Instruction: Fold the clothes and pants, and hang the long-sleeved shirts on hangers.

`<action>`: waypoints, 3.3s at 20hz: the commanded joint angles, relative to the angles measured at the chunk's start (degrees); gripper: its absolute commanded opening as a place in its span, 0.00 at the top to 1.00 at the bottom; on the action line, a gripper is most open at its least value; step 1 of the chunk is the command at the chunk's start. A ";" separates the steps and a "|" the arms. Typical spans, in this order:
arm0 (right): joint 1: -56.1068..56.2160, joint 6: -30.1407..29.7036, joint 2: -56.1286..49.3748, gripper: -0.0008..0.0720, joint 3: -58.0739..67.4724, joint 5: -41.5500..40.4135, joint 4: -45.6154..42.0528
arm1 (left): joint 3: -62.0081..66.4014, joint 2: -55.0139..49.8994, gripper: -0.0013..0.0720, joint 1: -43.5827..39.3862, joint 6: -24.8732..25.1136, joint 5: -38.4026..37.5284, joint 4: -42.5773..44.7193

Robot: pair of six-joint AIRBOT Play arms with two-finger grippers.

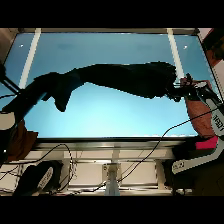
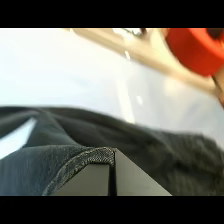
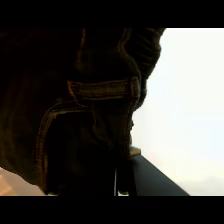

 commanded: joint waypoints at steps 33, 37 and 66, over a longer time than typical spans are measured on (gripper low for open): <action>0.68 4.94 0.46 0.94 23.06 1.03 -31.30 | 17.33 -32.06 0.94 44.13 -4.37 -69.35 52.92; 0.68 4.87 0.68 0.94 23.06 6.36 -32.96 | 22.53 -35.34 0.94 42.62 -4.35 -65.53 54.12; -4.63 5.46 35.76 0.94 -12.52 39.04 -38.69 | 37.48 -42.38 0.94 24.72 1.81 -30.77 76.17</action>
